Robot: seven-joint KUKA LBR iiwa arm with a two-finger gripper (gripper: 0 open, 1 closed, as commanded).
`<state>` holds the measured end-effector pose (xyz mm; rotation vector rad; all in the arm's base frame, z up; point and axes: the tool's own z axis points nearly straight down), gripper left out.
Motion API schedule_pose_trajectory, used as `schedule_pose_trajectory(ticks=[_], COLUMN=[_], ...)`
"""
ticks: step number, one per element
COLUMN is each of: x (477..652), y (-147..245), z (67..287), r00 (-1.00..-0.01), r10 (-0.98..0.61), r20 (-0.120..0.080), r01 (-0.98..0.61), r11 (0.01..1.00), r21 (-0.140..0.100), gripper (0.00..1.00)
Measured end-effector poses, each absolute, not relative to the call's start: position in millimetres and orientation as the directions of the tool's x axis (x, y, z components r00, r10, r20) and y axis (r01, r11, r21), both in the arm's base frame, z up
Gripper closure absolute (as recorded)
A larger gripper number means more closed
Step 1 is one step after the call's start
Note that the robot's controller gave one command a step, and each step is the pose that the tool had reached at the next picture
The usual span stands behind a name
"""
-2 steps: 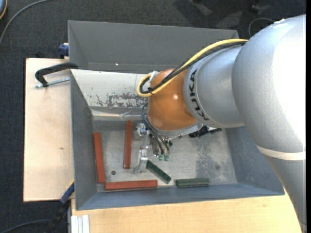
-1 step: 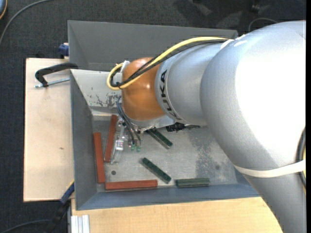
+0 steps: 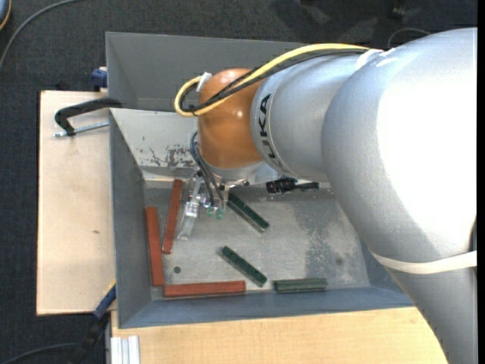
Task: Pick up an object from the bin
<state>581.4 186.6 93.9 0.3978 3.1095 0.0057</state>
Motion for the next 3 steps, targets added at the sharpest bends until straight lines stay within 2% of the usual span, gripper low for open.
schedule_pose_trajectory(ticks=[1,2,3], x=[602.7,557.7,582.7], y=[211.1,234.2,214.5], z=[72.3,75.9,72.5], r00=[-0.998,-0.999,-0.998], r10=[0.068,-0.037,-0.065], r20=[-0.008,-0.002,-0.008], r01=[0.068,-0.037,-0.065], r11=[0.998,0.999,0.998], r21=[0.003,0.002,0.004], gripper=[0.0,0.0,0.0])
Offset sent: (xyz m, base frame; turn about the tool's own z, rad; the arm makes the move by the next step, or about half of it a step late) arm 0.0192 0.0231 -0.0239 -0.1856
